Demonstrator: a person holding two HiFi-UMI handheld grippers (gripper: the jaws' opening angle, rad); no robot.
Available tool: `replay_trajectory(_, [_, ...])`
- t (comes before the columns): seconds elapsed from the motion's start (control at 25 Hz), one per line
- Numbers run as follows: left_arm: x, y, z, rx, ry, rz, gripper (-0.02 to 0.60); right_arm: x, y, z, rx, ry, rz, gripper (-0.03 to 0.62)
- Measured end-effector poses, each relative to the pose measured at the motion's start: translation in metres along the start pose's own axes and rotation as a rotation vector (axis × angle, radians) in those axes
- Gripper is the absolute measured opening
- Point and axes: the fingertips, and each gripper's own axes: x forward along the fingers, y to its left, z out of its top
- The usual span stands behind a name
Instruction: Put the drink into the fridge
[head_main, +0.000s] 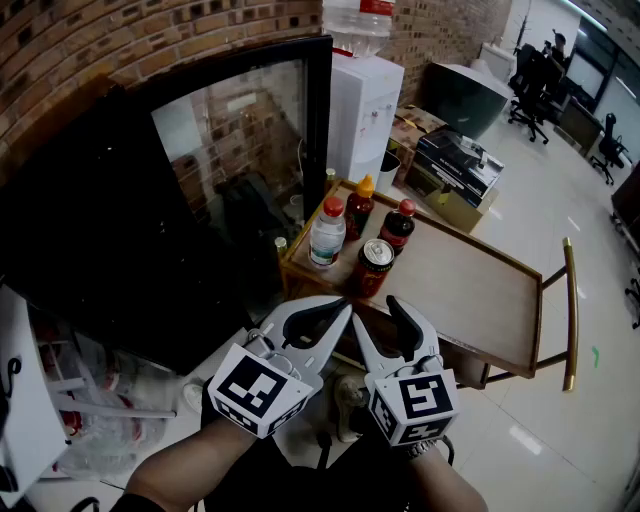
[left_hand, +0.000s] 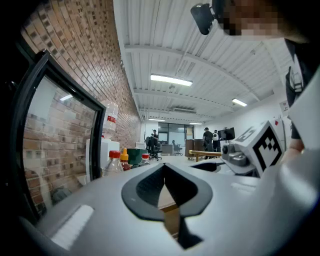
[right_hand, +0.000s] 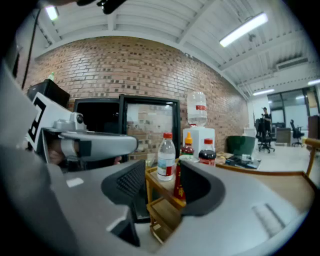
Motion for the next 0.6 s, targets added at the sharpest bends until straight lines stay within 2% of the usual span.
replay_trajectory(0.32, [0.012,0.023,-0.005,-0.005,0.011,0.022,0.005,0.037,-0.029,-0.013,0.028,0.053,-0.054,0.304])
replay_trajectory(0.6, [0.025,0.034,-0.006,0.000,0.020,0.024,0.005,0.062,-0.053,-0.022,0.031,0.092,-0.087,0.337])
